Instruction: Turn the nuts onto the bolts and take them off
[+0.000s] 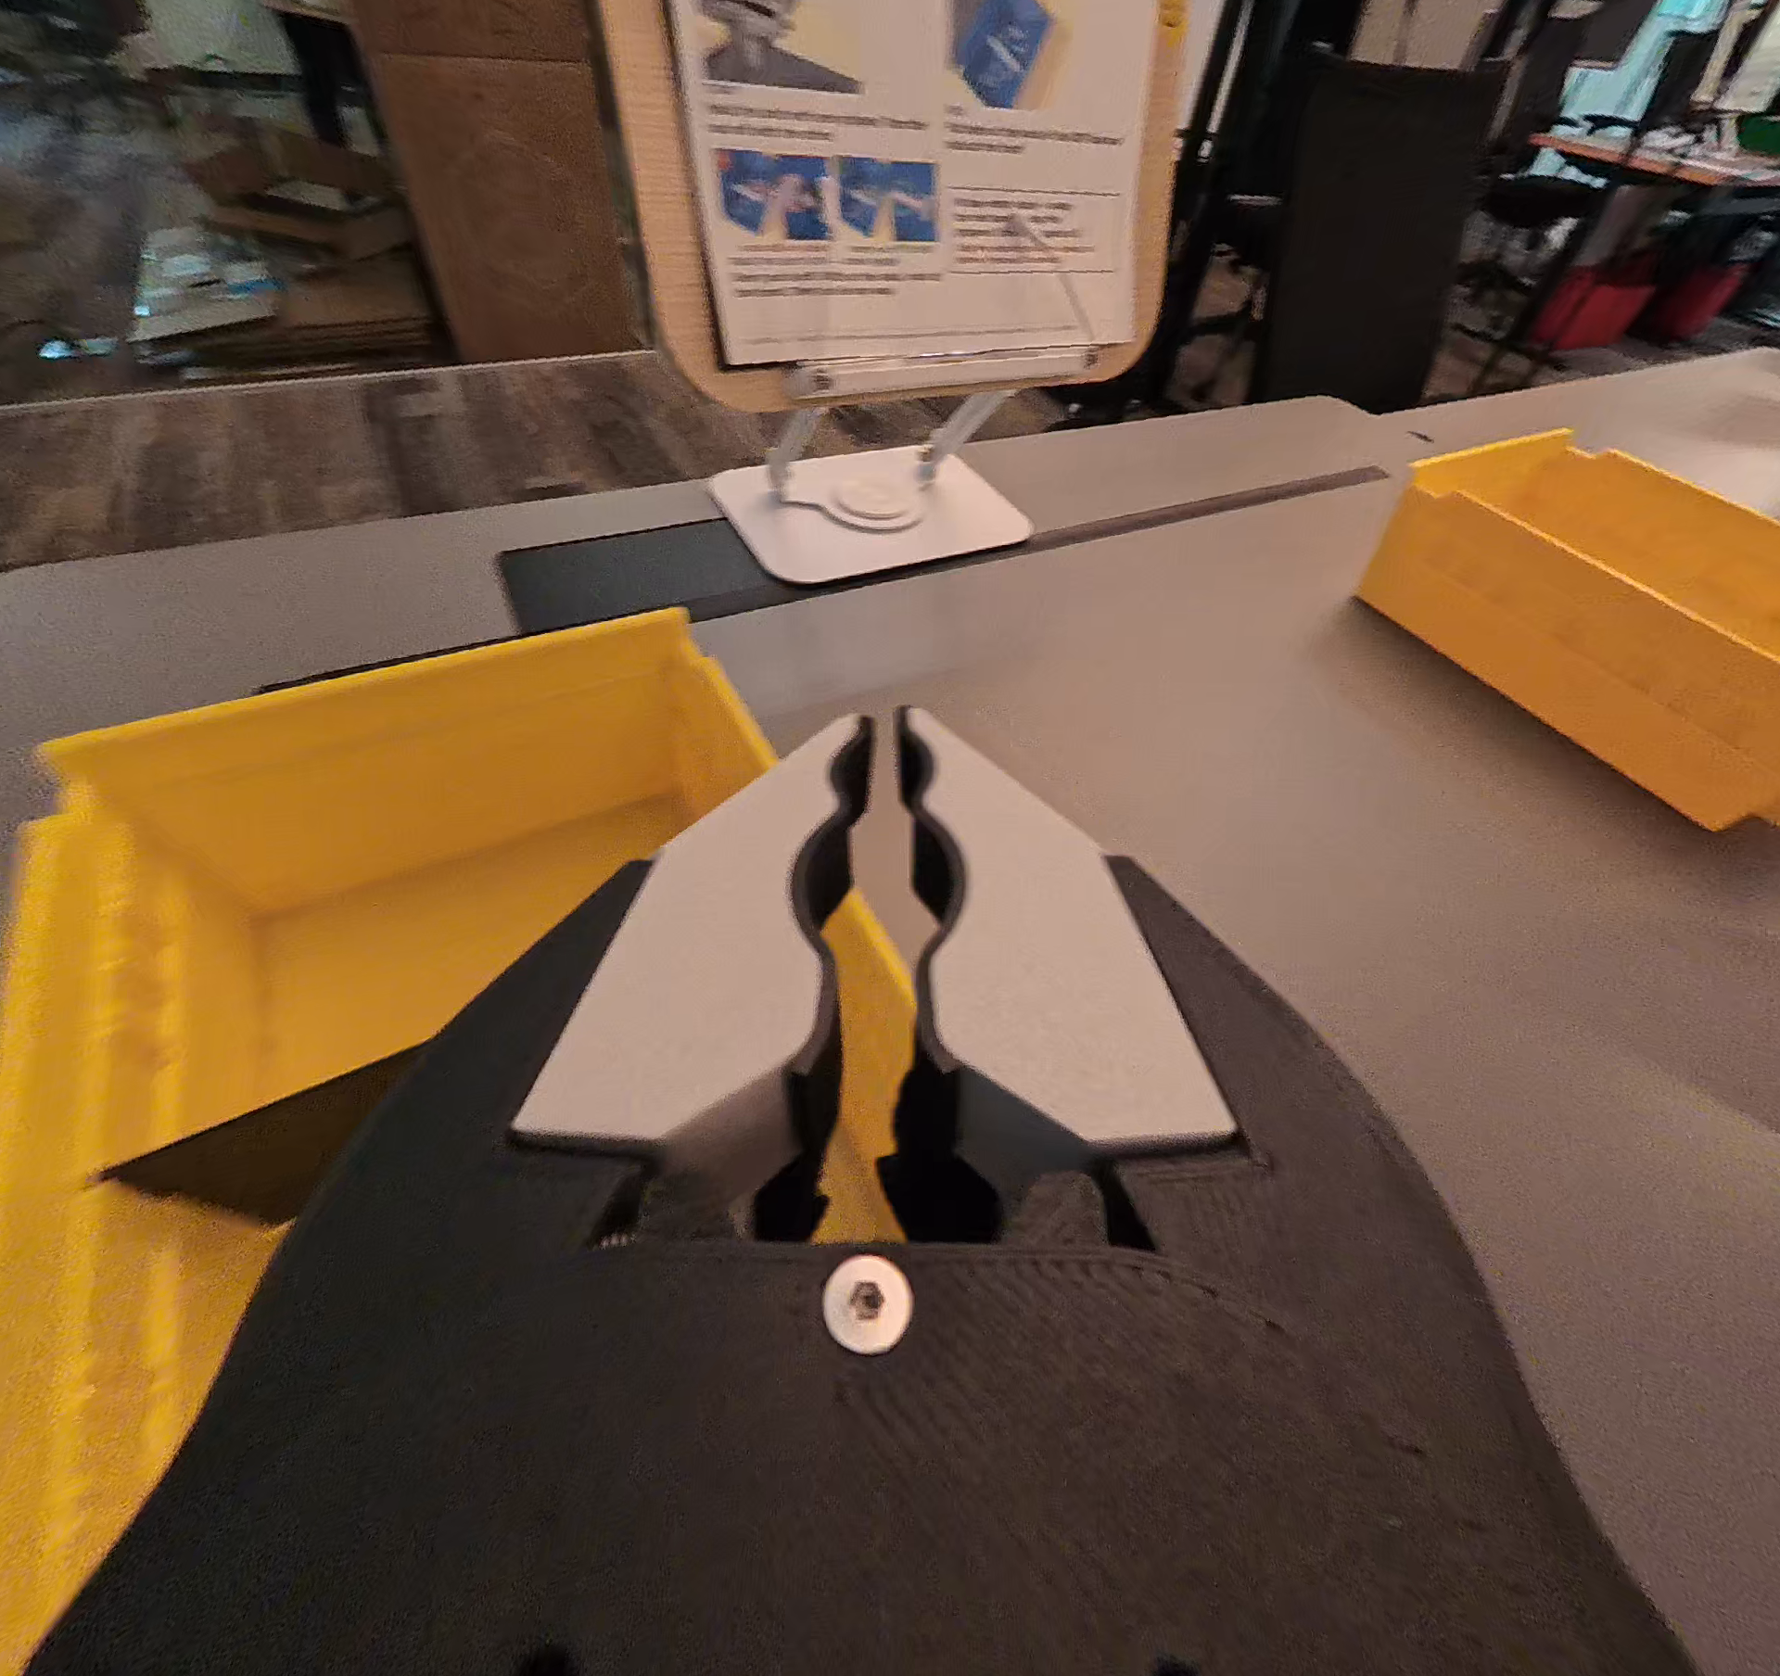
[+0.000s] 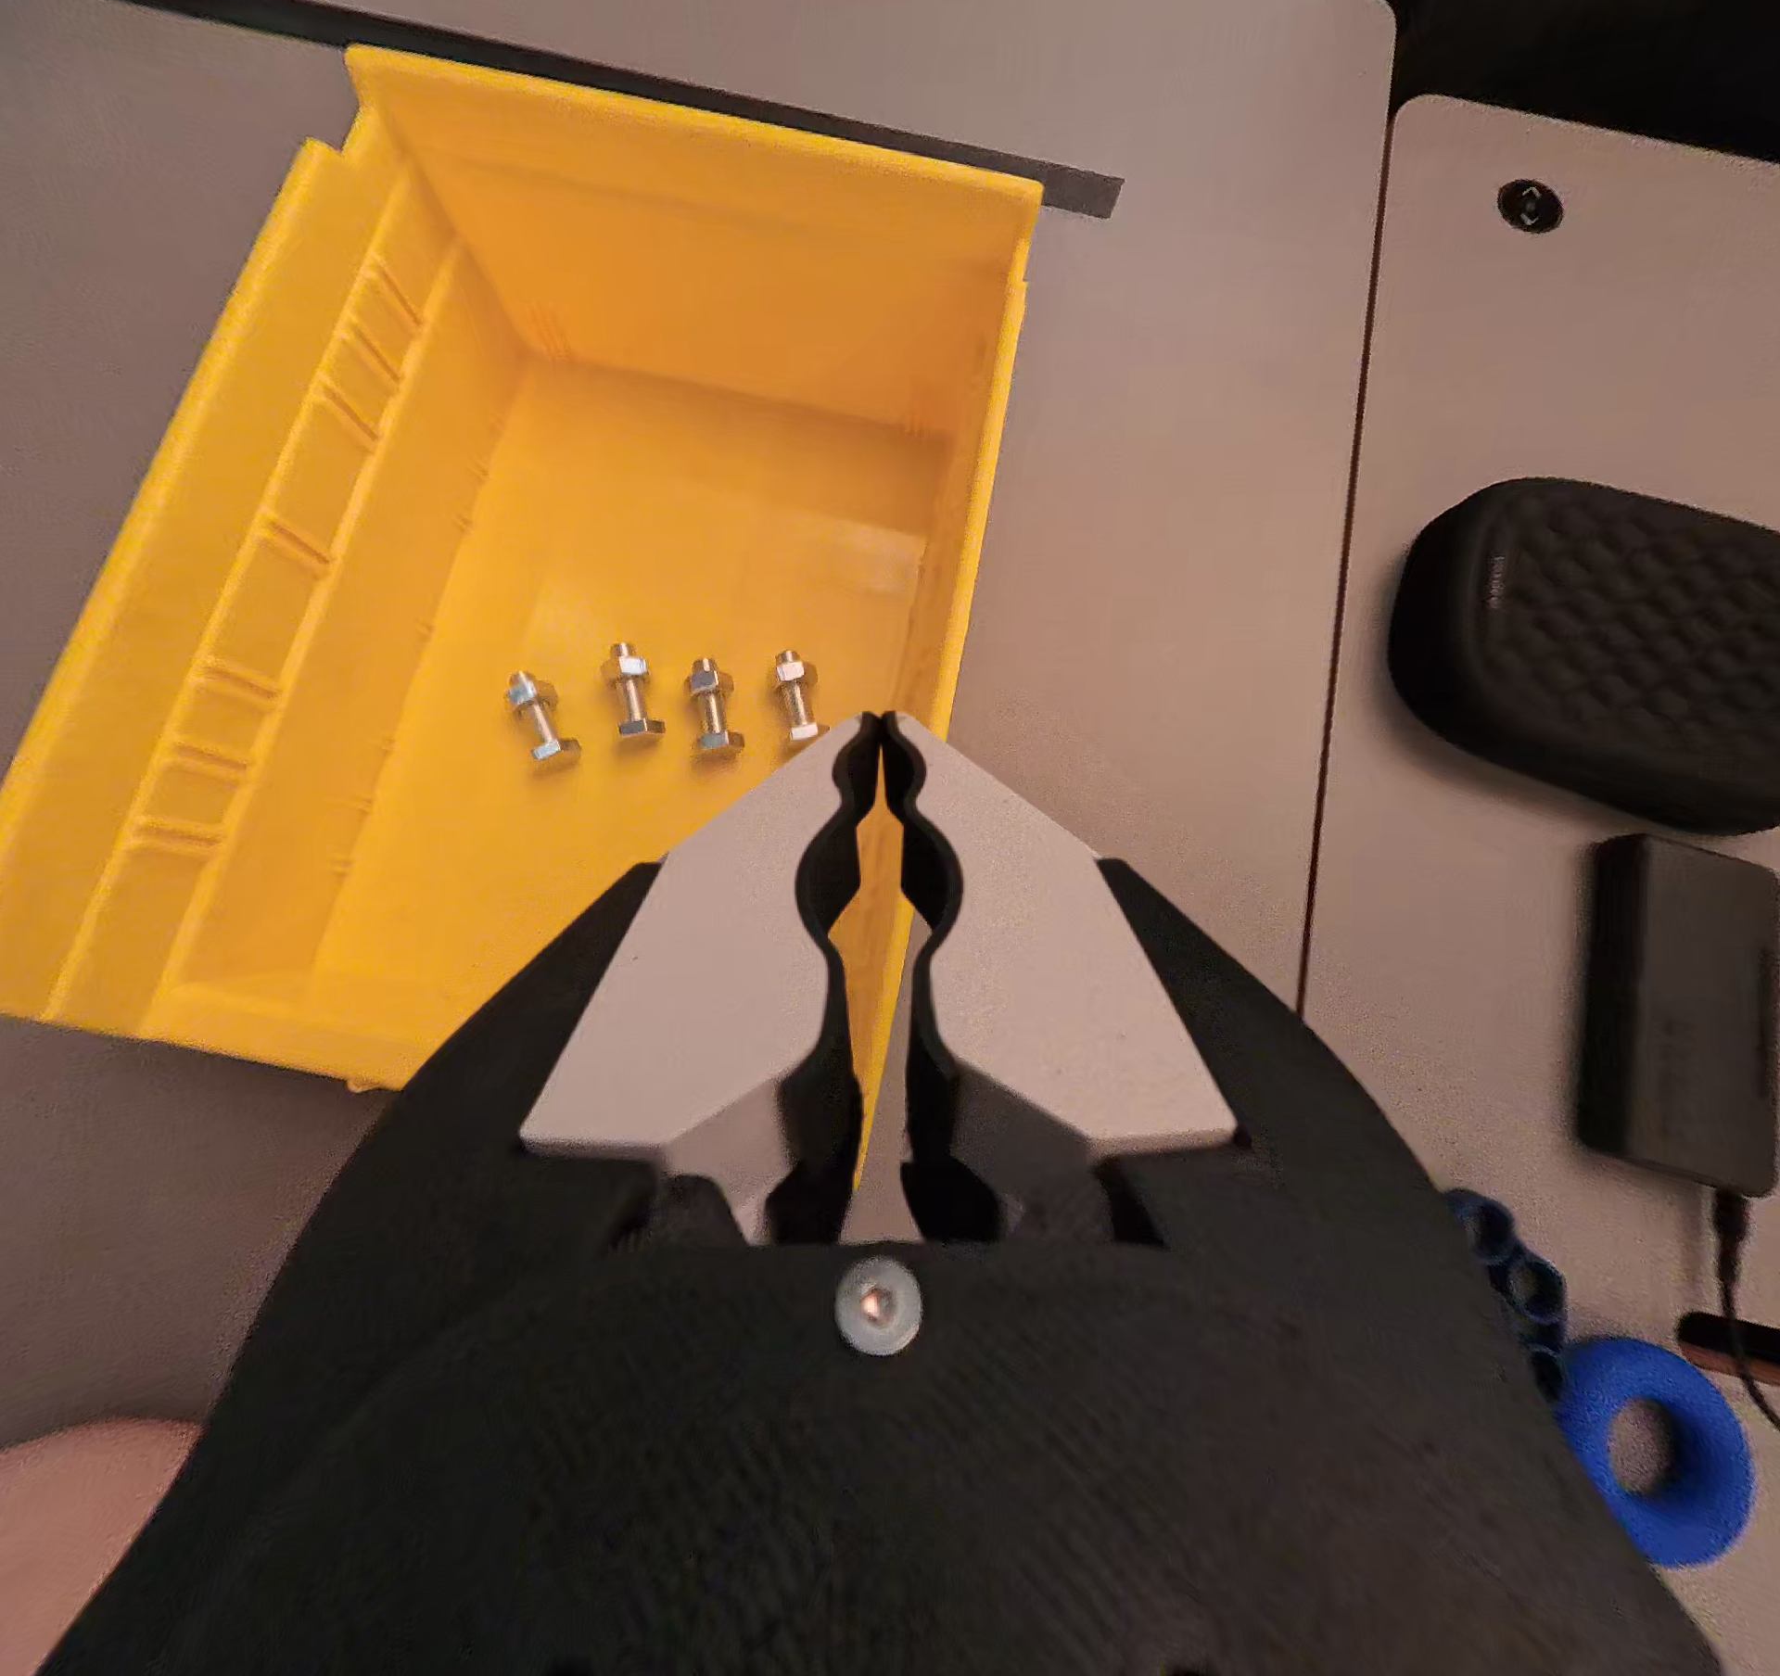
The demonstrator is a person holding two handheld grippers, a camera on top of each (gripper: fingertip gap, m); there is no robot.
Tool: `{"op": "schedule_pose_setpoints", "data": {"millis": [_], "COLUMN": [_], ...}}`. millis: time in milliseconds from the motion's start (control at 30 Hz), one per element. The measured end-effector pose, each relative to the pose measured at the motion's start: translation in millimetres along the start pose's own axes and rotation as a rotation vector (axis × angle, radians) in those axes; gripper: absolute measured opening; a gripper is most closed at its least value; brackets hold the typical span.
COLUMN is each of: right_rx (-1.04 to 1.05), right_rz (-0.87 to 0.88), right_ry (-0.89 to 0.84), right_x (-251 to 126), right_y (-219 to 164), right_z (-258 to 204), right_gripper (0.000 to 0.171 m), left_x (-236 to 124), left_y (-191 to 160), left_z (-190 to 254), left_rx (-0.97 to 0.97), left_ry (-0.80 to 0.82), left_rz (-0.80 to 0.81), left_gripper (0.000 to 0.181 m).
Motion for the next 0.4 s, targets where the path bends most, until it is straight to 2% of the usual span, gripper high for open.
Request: {"op": "schedule_pose_setpoints", "data": {"millis": [33, 133, 200, 233, 267, 300, 333, 400], "right_rx": [0.02, 0.086, 0.109, 0.107, 0.094, 0.075, 0.066, 0.071], "right_rz": [0.0, -0.062, -0.108, -0.132, -0.144, -0.136, -0.127, -0.105], "right_ry": [0.007, 0.009, 0.007, 0.006, 0.014, 0.0, 0.006, 0.009], "right_x": [1.9, 9.8, 17.5, 21.0, 23.5, 24.8, 25.7, 27.4], "right_y": [-1.2, -10.5, -17.4, -20.5, -21.9, -21.4, -20.7, -20.1], "right_z": [1.8, 7.1, 9.3, 10.1, 9.8, 11.5, 11.6, 13.9], "right_gripper": [0.0, 0.003, 0.027, 0.028, 0.014, 0.006, 0.006, 0.006], "left_x": [-9.6, -34.4, -49.5, -56.5, -62.7, -68.1, -72.5, -77.8], "left_y": [-0.6, -5.3, -6.2, -6.7, -8.0, -10.4, -13.1, -19.6], "left_z": [-10.6, -42.2, -58.2, -65.7, -72.9, -78.4, -82.4, -89.8], "left_rx": [0.003, -0.026, -0.043, -0.053, -0.066, -0.075, -0.075, -0.07], "left_ry": [0.023, 0.115, 0.173, 0.207, 0.242, 0.264, 0.276, 0.309], "left_rz": [0.003, -0.019, -0.005, 0.001, -0.003, -0.018, -0.036, -0.074], "left_gripper": [0.0, 0.0, 0.0, 0.008, 0.019, 0.008, 0.0, 0.0]}}
Point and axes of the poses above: each gripper's, where its closed fingertips meet, x out along the fingers, y out of its top, z = x × y across the jaws, the point moved 6 cm from there along -x, back along the fingers, and after that the axes turned 3 degrees about z, right-handed, at the moved point
